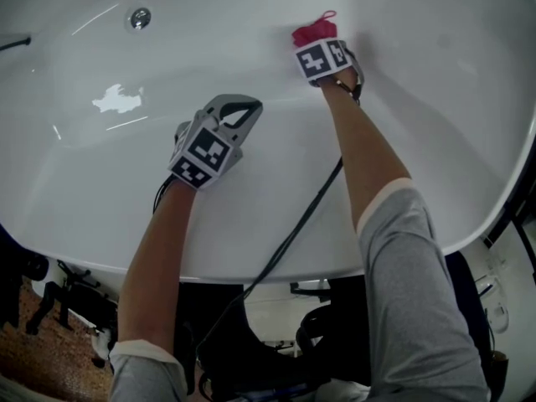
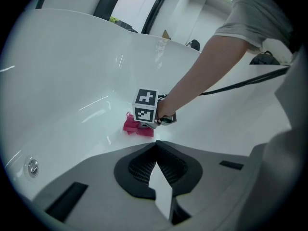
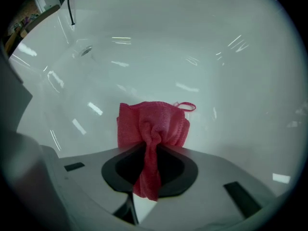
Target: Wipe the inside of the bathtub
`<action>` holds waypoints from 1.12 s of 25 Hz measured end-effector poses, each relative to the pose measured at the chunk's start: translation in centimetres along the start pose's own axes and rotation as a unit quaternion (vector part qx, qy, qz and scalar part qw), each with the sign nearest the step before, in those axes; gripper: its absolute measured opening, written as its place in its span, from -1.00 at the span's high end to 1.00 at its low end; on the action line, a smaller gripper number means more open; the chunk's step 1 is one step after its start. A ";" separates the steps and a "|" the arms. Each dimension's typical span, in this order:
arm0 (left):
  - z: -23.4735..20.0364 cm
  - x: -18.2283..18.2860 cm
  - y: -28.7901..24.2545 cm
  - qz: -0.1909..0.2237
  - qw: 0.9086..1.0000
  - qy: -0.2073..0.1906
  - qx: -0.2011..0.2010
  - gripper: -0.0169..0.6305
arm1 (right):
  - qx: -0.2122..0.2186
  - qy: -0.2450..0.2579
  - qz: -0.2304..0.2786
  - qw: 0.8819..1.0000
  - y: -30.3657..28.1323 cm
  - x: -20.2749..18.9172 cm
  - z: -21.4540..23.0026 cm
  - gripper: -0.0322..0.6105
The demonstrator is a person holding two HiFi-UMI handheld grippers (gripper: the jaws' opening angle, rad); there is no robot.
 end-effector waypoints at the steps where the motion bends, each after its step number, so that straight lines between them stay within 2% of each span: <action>1: -0.1 0.0 -0.1 0.002 1.000 0.001 0.000 0.94 | 0.010 -0.001 -0.004 1.000 0.0 -0.1 -0.5 0.68; 3: -0.3 -0.2 -0.1 0.002 1.000 0.004 0.001 0.94 | 0.053 0.010 -0.026 0.998 -0.1 -0.8 -2.6 0.68; 5: -0.2 -0.4 0.0 0.000 1.000 0.008 0.002 0.94 | 0.111 0.050 -0.056 0.991 0.0 -2.1 -5.9 0.68; 7: -0.1 -0.5 0.1 -0.003 1.000 0.011 0.002 0.94 | 0.152 0.080 -0.043 0.984 0.3 -2.6 -8.2 0.68; 9: 0.1 -0.4 0.2 -0.005 1.000 0.009 0.001 0.94 | 0.157 0.092 -0.025 0.983 0.4 -2.5 -8.4 0.68; 11: 0.0 -0.3 0.5 -0.006 1.000 0.006 0.002 0.94 | 0.138 0.095 -0.030 0.985 0.2 -2.4 -7.2 0.68; 14: -0.4 -0.2 0.7 -0.003 1.000 0.007 0.007 0.94 | 0.057 0.083 -0.040 0.994 0.0 -2.1 -3.7 0.68; 17: -0.4 0.0 0.7 0.001 1.000 0.007 0.009 0.94 | -0.015 0.051 -0.061 0.997 0.1 -2.6 -0.7 0.68; 20: -0.1 0.0 0.6 0.006 1.000 0.008 0.009 0.94 | -0.031 0.049 -0.073 0.996 0.2 -3.3 -0.7 0.68; 22: -0.1 -0.2 0.5 0.008 1.000 0.010 0.008 0.94 | 0.009 0.045 -0.079 0.996 0.2 -3.5 -2.2 0.69; 25: 0.1 -0.7 0.3 0.003 1.000 0.016 0.006 0.94 | 0.122 0.083 -0.069 0.987 0.3 -3.8 -6.9 0.68; 26: 0.3 -0.8 0.2 0.001 1.000 0.018 0.005 0.94 | 0.140 0.107 -0.062 0.982 0.4 -3.9 -8.0 0.68; 28: 0.4 -0.7 -0.1 0.000 1.000 0.017 0.002 0.94 | 0.138 0.137 -0.053 0.979 0.4 -3.9 -8.3 0.68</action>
Point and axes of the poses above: the fingertips, and each gripper's own axes: y backward along the fingers, z to its right, x out of its top, the point moved 6 cm from there along y, backward along the fingers, and after that the axes turned 4 degrees about -y, right-handed, at the moved point
